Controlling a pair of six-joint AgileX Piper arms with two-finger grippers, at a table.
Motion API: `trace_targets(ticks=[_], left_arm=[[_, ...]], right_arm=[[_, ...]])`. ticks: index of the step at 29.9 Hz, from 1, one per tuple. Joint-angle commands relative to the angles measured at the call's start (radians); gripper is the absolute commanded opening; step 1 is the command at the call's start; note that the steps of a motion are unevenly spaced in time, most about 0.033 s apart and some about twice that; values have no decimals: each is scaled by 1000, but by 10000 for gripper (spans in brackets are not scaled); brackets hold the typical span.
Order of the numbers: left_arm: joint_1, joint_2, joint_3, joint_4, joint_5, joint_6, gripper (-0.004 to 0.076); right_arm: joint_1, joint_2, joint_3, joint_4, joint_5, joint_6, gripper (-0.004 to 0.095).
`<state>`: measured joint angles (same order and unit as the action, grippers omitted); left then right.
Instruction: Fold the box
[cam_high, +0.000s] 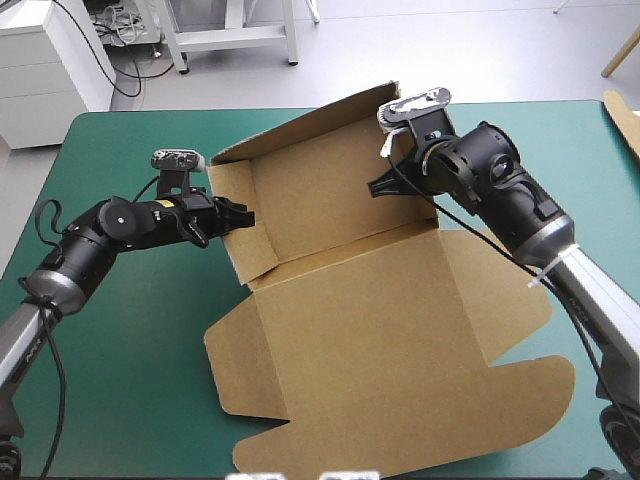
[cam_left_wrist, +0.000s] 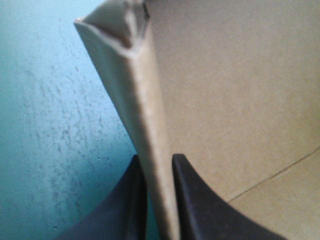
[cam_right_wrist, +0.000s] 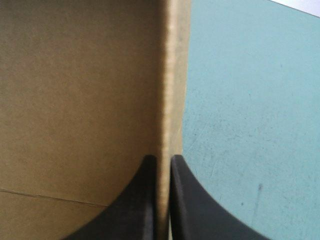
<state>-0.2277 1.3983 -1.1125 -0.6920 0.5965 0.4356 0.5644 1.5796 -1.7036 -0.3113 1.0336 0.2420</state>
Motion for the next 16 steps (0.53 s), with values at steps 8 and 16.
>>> trace_targets(ticks=[8,16], left_arm=[[-96,-39,-66,159,-55,-225,-8],[-119,29,-189,515,110,-507,-8]], right_arm=[[-64,12,-32,160,34,13,-20],[-75,108,-32,206,42,-8,-20]])
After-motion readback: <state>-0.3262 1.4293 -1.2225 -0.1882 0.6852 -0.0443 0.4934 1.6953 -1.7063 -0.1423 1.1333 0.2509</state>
